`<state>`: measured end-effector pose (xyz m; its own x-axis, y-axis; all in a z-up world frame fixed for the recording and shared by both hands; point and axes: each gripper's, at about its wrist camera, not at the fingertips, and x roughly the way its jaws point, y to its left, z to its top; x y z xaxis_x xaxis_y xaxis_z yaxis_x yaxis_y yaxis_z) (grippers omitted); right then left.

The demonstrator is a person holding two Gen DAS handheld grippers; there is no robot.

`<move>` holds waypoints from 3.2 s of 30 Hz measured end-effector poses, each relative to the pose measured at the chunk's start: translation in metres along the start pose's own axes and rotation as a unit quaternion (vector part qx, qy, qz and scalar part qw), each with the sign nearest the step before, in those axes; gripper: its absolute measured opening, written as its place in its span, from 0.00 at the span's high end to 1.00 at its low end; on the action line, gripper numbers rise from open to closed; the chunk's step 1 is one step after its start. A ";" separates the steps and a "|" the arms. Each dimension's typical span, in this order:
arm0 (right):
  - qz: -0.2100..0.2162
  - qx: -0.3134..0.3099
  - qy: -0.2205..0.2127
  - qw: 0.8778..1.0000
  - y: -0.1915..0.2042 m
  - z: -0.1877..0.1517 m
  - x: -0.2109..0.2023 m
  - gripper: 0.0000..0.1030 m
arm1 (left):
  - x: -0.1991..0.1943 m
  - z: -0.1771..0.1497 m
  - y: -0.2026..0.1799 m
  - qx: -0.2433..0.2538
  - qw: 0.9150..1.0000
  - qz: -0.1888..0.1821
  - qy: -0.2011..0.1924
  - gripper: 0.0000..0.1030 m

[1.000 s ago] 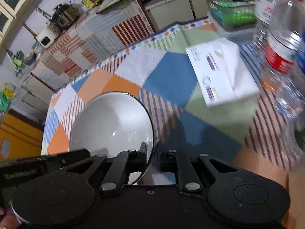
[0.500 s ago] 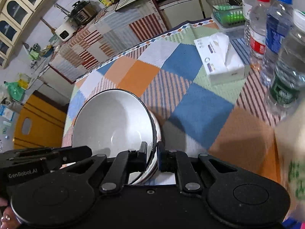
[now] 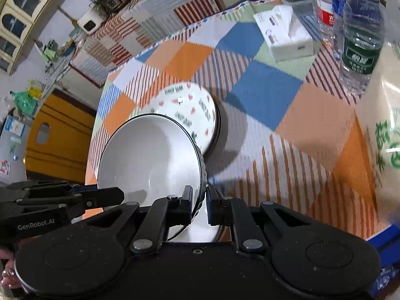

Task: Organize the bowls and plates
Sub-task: 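Carry the third bowl over and lower it into the bowl stack, then open both tools to release the third bowl on the stack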

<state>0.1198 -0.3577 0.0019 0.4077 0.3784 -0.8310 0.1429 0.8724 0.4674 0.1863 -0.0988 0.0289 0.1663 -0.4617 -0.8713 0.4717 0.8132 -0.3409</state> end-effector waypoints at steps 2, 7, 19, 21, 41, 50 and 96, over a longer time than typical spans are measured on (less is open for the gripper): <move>-0.003 -0.005 0.005 1.000 0.002 -0.006 0.001 0.85 | 0.006 -0.007 0.001 -0.003 1.000 0.003 0.014 0.85; -0.007 -0.013 0.012 1.000 0.003 -0.011 0.008 0.85 | 0.023 -0.022 0.008 -0.015 0.999 0.002 0.049 0.85; -0.035 -0.084 0.035 0.995 0.023 -0.024 0.031 0.85 | 0.038 -0.028 0.017 -0.016 0.996 0.019 0.089 0.86; -0.047 -0.109 0.034 0.992 0.029 -0.026 0.033 0.85 | 0.040 -0.027 0.016 -0.011 0.995 0.021 0.093 0.86; -0.132 -0.247 0.019 0.960 0.054 -0.043 0.050 0.84 | 0.060 -0.023 0.014 -0.004 0.993 0.039 0.108 0.84; -0.144 -0.273 0.012 0.951 0.056 -0.047 0.051 0.81 | 0.059 -0.026 0.012 -0.006 0.994 0.046 0.095 0.78; -0.041 -0.369 -0.040 0.928 0.001 -0.124 0.093 0.27 | 0.057 -0.066 0.058 -0.057 0.995 -0.040 -0.068 0.56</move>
<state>0.0459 -0.2835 -0.1123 0.4932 0.3032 -0.8153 -0.4678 0.8827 0.0452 0.1662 -0.0549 -0.0642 0.2515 -0.5631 -0.7872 0.3872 0.8040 -0.4514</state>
